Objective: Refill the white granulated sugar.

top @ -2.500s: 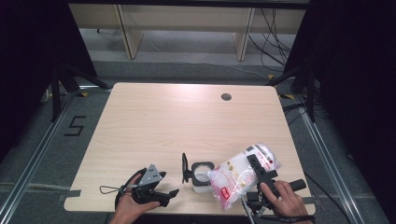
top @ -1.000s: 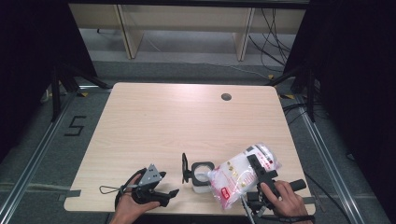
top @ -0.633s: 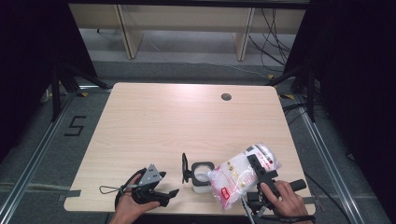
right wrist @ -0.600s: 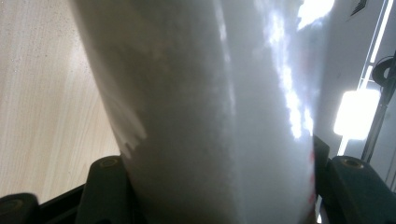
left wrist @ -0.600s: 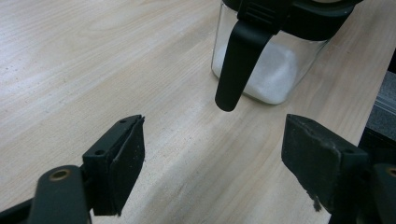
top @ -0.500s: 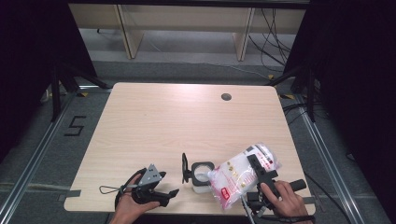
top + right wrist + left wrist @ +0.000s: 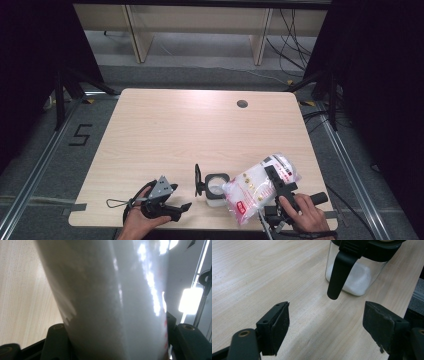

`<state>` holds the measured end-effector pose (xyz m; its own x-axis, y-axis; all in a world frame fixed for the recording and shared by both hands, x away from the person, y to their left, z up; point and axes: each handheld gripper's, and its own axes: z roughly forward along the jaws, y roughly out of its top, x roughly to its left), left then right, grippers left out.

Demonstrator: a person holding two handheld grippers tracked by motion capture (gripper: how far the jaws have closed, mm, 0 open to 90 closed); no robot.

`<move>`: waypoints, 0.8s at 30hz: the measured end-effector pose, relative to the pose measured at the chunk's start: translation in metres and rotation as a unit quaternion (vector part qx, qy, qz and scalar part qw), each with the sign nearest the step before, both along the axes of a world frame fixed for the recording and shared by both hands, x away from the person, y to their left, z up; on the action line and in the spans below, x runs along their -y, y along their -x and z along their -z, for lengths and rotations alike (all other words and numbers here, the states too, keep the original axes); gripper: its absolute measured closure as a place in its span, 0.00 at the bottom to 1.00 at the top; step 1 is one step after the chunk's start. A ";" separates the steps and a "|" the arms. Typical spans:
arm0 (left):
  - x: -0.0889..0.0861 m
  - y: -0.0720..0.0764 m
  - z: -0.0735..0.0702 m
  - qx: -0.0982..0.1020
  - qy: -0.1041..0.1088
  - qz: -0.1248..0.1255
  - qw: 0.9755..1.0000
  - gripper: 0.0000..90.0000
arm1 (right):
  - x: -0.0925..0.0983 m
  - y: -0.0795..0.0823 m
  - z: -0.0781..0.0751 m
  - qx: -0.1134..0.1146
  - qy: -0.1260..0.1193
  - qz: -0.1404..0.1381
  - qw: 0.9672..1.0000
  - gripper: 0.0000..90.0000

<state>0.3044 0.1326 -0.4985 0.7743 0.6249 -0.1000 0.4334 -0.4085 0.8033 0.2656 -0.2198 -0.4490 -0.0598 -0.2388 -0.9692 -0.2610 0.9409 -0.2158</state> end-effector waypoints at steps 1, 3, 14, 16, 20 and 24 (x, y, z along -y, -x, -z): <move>0.000 0.000 0.000 0.001 -0.004 -0.002 1.000 0.23 | 0.000 0.000 -0.001 0.000 0.004 -0.001 1.000 0.46; 0.000 0.000 0.000 0.001 -0.002 -0.003 1.000 0.23 | -0.001 0.001 -0.002 -0.002 0.009 0.006 1.000 0.46; 0.000 0.000 0.000 0.000 0.000 0.000 1.000 0.23 | 0.001 -0.001 0.000 -0.003 -0.009 0.001 1.000 0.46; 0.000 0.000 0.000 0.002 0.000 -0.002 1.000 0.23 | 0.002 -0.001 0.001 -0.004 -0.018 0.003 1.000 0.46; 0.000 0.000 0.000 0.002 0.000 -0.002 1.000 0.23 | 0.001 -0.002 0.000 0.001 -0.008 -0.004 1.000 0.46; 0.000 0.000 0.000 0.002 0.002 -0.004 1.000 0.23 | 0.002 0.001 -0.001 -0.027 -0.009 0.026 0.999 0.46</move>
